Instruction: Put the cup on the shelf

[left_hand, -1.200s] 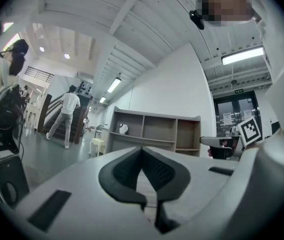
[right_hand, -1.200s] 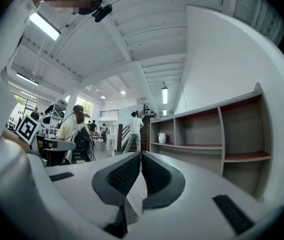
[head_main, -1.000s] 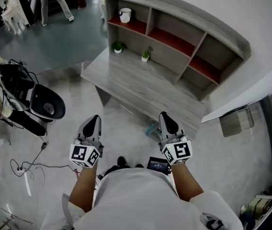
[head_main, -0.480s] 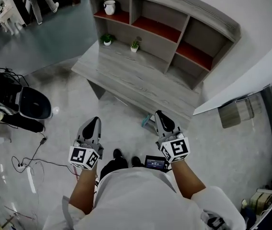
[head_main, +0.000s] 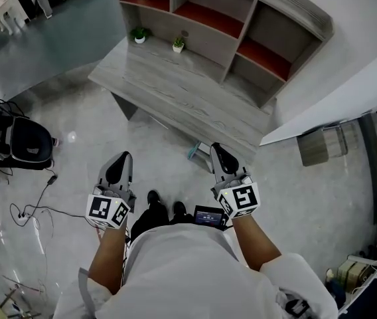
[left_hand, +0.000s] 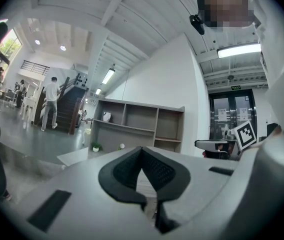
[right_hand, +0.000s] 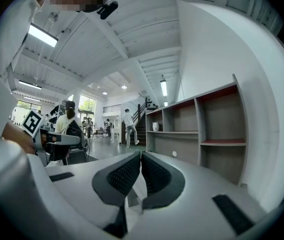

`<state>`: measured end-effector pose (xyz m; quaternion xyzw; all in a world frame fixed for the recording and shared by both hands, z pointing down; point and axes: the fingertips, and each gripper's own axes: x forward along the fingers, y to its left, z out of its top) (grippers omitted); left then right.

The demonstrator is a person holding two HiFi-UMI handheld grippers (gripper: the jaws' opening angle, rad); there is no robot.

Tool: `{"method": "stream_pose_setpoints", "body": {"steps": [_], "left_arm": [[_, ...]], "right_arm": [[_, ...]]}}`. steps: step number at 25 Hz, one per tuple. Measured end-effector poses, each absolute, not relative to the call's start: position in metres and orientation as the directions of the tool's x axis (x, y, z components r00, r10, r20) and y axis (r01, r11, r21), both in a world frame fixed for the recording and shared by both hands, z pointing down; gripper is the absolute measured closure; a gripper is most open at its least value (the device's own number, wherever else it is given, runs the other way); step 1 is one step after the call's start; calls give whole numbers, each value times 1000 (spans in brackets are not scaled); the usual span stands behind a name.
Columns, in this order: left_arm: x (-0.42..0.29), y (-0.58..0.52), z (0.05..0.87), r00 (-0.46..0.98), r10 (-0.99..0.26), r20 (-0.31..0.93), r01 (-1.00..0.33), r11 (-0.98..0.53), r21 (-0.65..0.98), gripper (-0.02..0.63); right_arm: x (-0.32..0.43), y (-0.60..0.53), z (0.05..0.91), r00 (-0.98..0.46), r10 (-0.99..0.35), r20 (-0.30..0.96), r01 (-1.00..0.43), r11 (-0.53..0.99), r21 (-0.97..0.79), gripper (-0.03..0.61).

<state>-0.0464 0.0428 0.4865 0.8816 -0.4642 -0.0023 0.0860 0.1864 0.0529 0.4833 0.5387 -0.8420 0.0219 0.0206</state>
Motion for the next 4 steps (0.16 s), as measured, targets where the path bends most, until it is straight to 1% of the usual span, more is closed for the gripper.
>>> {"method": "stream_pose_setpoints", "body": {"steps": [4], "left_arm": [[-47,38,488,561,-824,83,-824,-546,153,606]], "right_arm": [[188,46,485,-412,-910,53,-911,411,-27,543]]}}
